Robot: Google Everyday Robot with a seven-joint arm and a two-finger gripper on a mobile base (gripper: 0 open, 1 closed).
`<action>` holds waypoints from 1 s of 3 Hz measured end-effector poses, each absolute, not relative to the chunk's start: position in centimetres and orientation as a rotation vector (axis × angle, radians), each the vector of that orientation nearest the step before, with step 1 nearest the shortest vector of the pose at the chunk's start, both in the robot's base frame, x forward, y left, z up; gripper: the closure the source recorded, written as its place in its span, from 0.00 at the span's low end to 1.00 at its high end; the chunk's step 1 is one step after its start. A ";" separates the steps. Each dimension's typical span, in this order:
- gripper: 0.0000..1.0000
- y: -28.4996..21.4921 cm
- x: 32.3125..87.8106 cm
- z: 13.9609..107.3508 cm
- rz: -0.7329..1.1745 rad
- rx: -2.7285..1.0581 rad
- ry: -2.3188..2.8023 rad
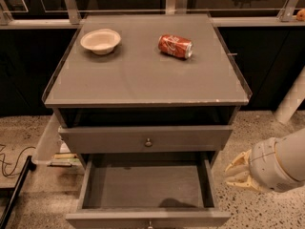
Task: Close middle drawer
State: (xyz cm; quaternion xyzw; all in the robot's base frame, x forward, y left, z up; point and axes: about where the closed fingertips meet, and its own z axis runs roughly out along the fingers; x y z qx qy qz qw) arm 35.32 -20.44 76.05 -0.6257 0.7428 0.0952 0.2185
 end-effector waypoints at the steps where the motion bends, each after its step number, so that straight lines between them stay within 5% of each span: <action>1: 1.00 -20.4 35.3 76.0 0.264 -1.732 2.056; 3: 1.00 -18.2 36.2 62.8 0.469 -1.714 2.114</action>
Offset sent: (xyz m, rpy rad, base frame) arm 0.0067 0.0274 -0.1509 0.0802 0.2245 0.0060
